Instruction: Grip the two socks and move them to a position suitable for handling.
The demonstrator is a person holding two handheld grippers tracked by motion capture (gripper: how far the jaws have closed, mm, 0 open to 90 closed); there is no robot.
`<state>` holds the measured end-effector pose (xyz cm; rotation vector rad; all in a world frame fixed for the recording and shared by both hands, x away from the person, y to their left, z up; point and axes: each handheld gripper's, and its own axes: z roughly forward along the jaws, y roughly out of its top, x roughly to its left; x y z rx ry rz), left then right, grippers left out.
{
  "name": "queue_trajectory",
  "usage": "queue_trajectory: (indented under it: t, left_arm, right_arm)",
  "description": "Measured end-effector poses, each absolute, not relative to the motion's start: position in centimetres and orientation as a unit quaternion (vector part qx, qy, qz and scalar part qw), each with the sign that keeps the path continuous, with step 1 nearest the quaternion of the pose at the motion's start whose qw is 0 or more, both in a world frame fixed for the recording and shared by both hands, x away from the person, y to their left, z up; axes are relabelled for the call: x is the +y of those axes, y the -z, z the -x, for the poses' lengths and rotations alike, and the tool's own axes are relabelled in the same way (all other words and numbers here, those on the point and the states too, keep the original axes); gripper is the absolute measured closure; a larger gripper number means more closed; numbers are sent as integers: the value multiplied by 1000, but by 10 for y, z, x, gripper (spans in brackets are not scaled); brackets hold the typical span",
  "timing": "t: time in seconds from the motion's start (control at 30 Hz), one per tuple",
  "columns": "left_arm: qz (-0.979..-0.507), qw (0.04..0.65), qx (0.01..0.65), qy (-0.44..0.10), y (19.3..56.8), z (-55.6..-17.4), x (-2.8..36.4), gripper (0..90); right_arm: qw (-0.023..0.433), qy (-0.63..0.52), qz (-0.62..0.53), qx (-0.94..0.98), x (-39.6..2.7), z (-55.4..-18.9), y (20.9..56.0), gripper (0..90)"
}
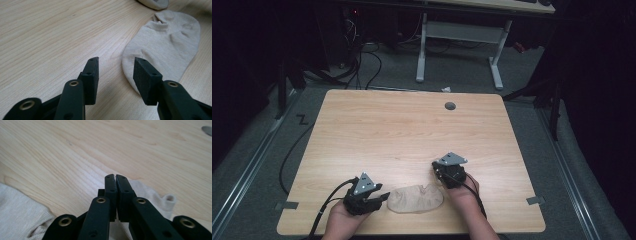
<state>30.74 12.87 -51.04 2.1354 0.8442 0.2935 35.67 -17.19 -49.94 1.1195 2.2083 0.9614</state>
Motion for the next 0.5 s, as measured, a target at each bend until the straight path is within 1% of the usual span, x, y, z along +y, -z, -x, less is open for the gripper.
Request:
queue_trajectory:
  t: [0.27,0.5]
  left_arm:
    - [-844,402,335,-116,510,-307,128,560]
    - [-848,396,333,-117,511,-307,127,560]
  right_arm:
    - [247,-385,-421,783,-192,-351,488,881]
    - [255,-408,-445,755,-221,-345,483,882]
